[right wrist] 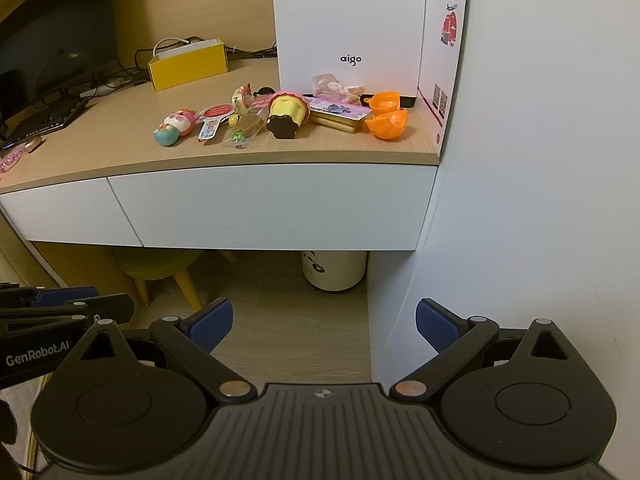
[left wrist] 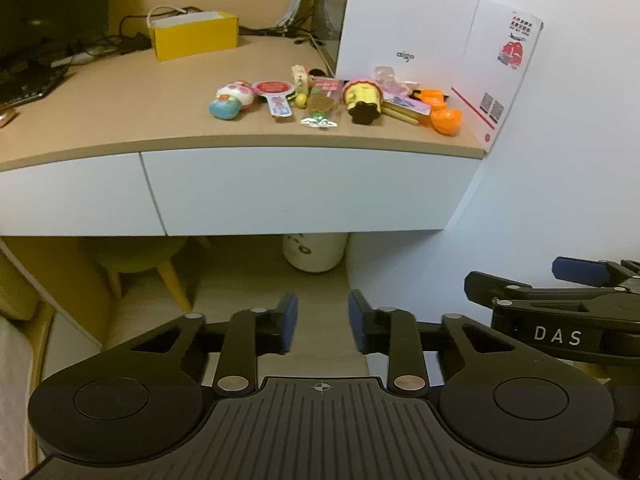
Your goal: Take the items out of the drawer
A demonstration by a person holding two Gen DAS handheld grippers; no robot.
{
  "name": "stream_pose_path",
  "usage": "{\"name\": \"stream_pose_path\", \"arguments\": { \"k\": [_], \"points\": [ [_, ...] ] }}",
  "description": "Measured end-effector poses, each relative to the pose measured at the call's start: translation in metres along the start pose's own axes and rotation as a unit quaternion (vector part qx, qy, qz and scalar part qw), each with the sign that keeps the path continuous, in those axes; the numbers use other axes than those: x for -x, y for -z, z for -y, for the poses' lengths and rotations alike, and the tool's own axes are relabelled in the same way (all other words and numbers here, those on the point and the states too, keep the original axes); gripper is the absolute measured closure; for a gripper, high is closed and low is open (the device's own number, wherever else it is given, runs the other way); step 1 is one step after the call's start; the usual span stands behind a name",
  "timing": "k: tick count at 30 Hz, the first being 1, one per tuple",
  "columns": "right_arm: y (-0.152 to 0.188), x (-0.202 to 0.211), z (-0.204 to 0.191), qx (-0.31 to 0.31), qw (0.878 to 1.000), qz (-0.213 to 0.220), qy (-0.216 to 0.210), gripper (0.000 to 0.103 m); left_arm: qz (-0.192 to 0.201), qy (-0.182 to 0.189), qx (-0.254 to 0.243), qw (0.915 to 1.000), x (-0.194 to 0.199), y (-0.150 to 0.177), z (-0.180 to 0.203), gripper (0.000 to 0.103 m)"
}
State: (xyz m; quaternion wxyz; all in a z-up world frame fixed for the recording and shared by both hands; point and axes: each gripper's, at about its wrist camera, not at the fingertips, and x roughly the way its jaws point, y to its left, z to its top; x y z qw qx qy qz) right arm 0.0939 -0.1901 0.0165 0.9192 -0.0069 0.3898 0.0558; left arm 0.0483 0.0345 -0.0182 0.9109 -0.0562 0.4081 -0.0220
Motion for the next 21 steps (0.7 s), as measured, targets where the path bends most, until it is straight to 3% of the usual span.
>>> {"name": "stream_pose_path", "arguments": {
  "k": [7, 11, 13, 16, 21],
  "points": [
    [0.0, 0.001, 0.0, 0.0, 1.0, 0.001, -0.001, 0.005, -0.004, 0.033, 0.016, 0.9993, -0.005, -0.001, -0.002, 0.086],
    [-0.003, 0.003, 0.007, -0.019, 1.0, 0.011, -0.016, 0.005, 0.018, 0.05, 0.022, 0.9984, -0.005, -0.002, -0.003, 0.087],
    [-0.004, 0.006, 0.013, -0.042, 0.998, 0.014, -0.035, 0.005, -0.001, 0.052, 0.028, 0.9983, -0.016, -0.007, -0.006, 0.087],
    [-0.006, 0.008, 0.021, -0.07, 0.995, 0.027, -0.06, 0.005, 0.004, 0.07, 0.034, 0.9969, -0.03, -0.01, -0.016, 0.087],
    [-0.017, 0.01, 0.028, -0.106, 0.991, 0.04, -0.07, 0.005, 0.025, 0.055, 0.032, 0.9977, -0.043, -0.019, -0.039, 0.087]
  ]
}}
